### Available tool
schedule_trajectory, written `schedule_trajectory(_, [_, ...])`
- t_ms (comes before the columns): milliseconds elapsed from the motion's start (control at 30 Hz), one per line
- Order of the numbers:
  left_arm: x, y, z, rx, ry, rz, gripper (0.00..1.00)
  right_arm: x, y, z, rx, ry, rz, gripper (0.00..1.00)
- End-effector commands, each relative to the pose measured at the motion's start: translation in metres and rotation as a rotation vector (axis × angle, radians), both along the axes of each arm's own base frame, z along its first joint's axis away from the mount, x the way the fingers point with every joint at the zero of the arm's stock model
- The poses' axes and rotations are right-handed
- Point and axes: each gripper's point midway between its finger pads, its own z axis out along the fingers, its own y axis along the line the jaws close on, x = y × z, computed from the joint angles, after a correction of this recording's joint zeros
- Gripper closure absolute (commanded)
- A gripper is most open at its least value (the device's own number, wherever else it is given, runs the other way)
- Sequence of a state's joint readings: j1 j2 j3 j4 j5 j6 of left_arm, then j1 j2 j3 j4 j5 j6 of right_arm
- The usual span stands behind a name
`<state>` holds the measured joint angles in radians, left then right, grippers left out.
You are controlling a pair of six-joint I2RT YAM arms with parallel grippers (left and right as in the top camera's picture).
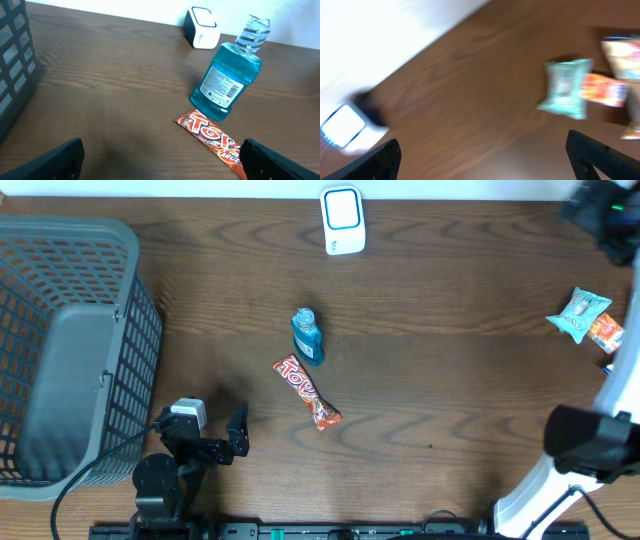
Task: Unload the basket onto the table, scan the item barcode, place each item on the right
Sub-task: 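Carry the wipes pack to the right table edge and release it, then reach the right gripper toward the blue mouthwash bottle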
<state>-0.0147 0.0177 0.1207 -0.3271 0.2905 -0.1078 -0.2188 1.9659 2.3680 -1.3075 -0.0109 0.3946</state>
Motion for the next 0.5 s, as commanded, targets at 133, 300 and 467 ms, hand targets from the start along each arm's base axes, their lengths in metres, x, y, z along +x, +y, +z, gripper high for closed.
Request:
schedule_trajectory(133, [-0.002, -0.002, -0.012, -0.007, 0.038, -0.010, 0.02, -0.004, 0.155, -0.010, 0.037, 0.061, 0.357, 0.01])
schedule_trajectory(300, [-0.002, -0.002, -0.012, -0.007, 0.038, -0.010, 0.02, -0.026, 0.230, -0.024, -0.030, 0.123, 0.626, 0.01])
schedule_trajectory(467, [-0.002, -0.002, -0.012, -0.007, 0.038, -0.010, 0.02, -0.055, 0.279, -0.011, -0.069, 0.102, 0.793, 0.01])
